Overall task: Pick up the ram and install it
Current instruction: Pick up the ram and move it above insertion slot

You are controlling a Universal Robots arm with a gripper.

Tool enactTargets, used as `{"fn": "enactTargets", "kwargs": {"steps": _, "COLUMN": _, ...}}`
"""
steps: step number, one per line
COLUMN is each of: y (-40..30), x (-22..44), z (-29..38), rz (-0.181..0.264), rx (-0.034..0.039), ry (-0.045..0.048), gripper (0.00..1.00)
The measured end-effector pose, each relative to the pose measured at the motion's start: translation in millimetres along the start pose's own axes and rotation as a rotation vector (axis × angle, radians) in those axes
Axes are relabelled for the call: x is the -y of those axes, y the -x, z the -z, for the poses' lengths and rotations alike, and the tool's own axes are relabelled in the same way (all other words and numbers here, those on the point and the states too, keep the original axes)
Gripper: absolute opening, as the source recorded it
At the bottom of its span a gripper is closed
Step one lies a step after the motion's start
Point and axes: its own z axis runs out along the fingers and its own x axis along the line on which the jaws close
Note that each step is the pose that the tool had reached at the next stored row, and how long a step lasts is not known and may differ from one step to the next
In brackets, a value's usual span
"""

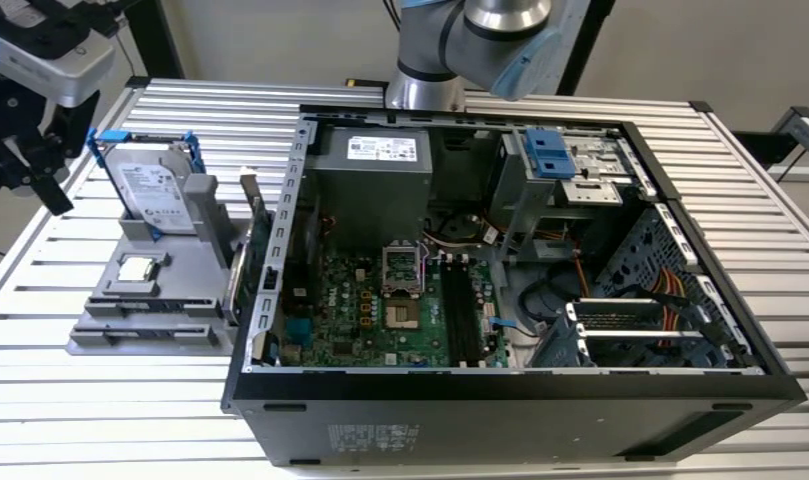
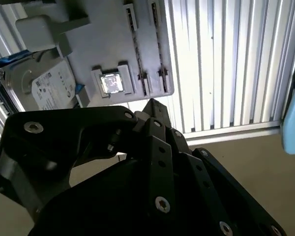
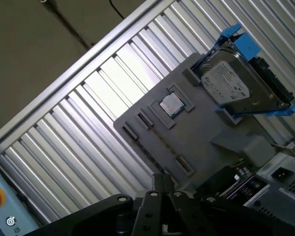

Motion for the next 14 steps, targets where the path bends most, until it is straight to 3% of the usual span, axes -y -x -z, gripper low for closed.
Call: {"fn": "enactTargets", "kwargs": {"steps": 14, "y": 0.0, "x": 0.0, "z": 0.0, "rz": 0.114, "rx": -0.006, "ry": 0.0006, "gripper": 0.0}}
